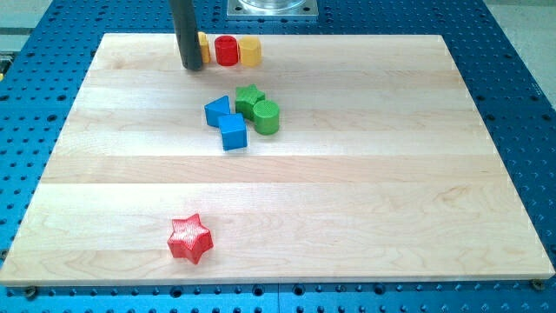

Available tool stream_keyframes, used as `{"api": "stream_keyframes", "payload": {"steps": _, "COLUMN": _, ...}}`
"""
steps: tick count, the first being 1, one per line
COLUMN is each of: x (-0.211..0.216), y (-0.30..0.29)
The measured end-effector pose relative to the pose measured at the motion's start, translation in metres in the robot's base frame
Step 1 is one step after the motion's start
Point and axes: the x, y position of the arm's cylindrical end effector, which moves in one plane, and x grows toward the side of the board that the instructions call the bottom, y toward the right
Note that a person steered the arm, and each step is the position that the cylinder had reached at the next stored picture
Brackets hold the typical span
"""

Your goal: Move the red star diagonal to the green star

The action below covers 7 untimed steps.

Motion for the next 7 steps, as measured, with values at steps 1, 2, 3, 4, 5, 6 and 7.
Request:
{"api": "stream_keyframes", "payload": {"steps": 1, "x": -0.017, "y": -0.034}}
{"api": "stream_keyframes", "payload": {"steps": 2, "x": -0.032, "y": -0.014}}
{"api": "stream_keyframes", "payload": {"steps": 3, "x": -0.030, "y": 0.012}}
{"api": "stream_keyframes", "payload": {"steps": 4, "x": -0.028, "y": -0.003}}
{"api": "stream_keyframes", "payload": {"steps": 5, "x": 0.047, "y": -0.068}}
{"api": "stream_keyframes", "payload": {"steps": 6, "x": 0.157, "y": -0.092}}
{"api": "stream_keyframes", "payload": {"steps": 7, "x": 0.227, "y": -0.026}}
